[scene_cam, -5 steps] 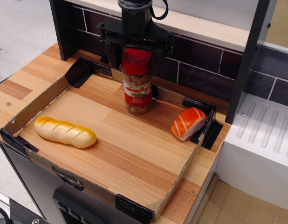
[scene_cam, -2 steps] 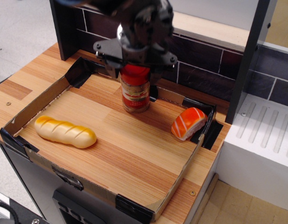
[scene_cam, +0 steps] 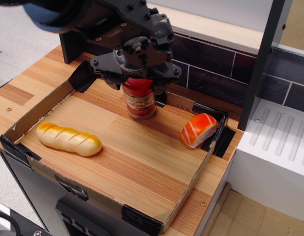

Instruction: Topple basil bottle

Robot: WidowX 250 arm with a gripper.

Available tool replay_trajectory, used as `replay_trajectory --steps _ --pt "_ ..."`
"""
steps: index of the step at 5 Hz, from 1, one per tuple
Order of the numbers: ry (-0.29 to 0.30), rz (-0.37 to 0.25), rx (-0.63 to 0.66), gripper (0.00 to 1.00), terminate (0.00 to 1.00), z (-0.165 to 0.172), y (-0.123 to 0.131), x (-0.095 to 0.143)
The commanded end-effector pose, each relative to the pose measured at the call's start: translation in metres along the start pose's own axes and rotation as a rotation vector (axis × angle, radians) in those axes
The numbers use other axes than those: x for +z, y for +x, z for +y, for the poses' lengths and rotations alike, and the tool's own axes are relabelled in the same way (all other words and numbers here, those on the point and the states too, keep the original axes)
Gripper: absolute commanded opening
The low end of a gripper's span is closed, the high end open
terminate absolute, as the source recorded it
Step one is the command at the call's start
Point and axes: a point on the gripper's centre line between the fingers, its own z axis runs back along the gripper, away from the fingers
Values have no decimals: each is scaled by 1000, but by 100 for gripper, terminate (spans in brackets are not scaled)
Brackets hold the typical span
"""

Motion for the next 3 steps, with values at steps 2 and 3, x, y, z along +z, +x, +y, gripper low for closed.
replay_trajectory --steps 2,3 --pt "-86 338 21 0 0 -9 -33 -1" --pt "-90 494 48 0 0 -11 -42 0"
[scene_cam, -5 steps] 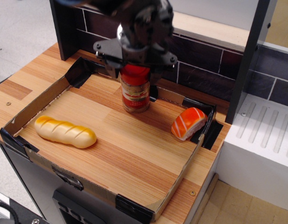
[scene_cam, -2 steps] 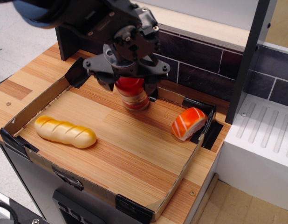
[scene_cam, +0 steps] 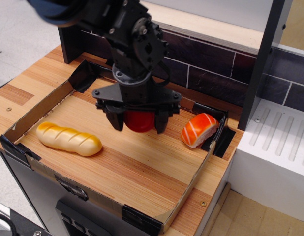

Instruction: Topple basil bottle

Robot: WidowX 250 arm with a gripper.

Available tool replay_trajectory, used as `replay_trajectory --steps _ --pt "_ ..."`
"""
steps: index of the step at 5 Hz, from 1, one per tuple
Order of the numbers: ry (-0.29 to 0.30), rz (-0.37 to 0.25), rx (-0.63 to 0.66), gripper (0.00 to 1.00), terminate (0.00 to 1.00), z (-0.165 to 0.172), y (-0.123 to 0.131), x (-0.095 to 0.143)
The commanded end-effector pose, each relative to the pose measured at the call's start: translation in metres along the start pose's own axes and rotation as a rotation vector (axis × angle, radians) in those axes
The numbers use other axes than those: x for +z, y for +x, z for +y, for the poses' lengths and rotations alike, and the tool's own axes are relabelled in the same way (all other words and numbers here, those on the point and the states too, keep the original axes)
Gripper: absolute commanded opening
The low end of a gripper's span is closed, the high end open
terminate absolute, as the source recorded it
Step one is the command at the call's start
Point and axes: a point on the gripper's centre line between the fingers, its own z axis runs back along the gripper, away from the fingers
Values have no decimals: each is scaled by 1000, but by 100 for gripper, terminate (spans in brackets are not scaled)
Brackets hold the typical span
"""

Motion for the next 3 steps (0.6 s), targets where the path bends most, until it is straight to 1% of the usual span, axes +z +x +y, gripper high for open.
replay_trajectory --steps 1,2,3 --pt "-13 223 38 0 0 -7 -2 -1" --pt "-1 232 43 0 0 -7 -8 -11" --pt "32 281 12 0 0 -7 -12 -16"
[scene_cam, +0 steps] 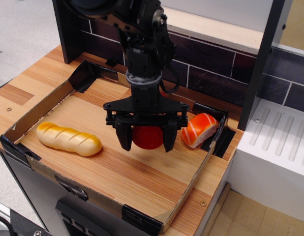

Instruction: Topple basil bottle

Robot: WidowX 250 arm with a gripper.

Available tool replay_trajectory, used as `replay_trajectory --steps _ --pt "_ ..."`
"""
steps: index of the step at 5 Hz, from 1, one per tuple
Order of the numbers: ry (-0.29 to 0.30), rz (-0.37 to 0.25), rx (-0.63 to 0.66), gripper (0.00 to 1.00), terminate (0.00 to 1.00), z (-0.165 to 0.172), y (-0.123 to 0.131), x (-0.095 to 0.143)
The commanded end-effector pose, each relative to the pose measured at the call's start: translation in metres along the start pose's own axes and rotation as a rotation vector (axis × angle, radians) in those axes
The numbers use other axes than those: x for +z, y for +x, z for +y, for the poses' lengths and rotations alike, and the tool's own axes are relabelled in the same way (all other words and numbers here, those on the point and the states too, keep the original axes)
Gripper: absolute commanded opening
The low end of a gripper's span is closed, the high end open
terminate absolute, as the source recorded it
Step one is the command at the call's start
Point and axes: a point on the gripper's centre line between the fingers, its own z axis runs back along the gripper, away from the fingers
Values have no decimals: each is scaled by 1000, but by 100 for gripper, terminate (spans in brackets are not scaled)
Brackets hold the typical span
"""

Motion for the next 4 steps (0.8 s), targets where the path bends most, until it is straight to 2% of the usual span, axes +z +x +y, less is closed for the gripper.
replay_trajectory --steps 1,2,4 --pt "20 15 -46 100 0 -4 1 8" --pt "12 -2 -65 100 0 -6 0 13" --pt "-37 -99 -103 100 0 -14 -2 50"
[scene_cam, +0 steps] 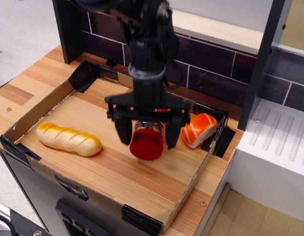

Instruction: Topple basil bottle

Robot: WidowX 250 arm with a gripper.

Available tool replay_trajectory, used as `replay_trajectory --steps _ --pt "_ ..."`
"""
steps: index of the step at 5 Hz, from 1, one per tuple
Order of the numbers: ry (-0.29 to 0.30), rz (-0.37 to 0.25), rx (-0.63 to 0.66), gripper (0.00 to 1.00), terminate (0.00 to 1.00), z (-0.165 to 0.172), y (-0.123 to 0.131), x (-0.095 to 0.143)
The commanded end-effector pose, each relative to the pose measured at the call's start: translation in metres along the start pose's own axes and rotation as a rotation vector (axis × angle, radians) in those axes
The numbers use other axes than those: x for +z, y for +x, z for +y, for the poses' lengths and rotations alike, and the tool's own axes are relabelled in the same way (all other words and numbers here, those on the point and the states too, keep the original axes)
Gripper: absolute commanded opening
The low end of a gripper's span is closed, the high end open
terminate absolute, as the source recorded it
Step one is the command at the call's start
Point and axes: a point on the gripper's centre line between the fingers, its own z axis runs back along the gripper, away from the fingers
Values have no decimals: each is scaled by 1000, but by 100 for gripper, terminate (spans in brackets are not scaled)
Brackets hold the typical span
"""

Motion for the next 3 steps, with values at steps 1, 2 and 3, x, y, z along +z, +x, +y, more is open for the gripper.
replay_trajectory --steps 1,2,3 --pt "-26 -93 -108 100 0 -10 7 41" --pt "-26 -93 -108 100 0 -10 7 41" --pt "-26 -93 -108 100 100 -10 7 41"
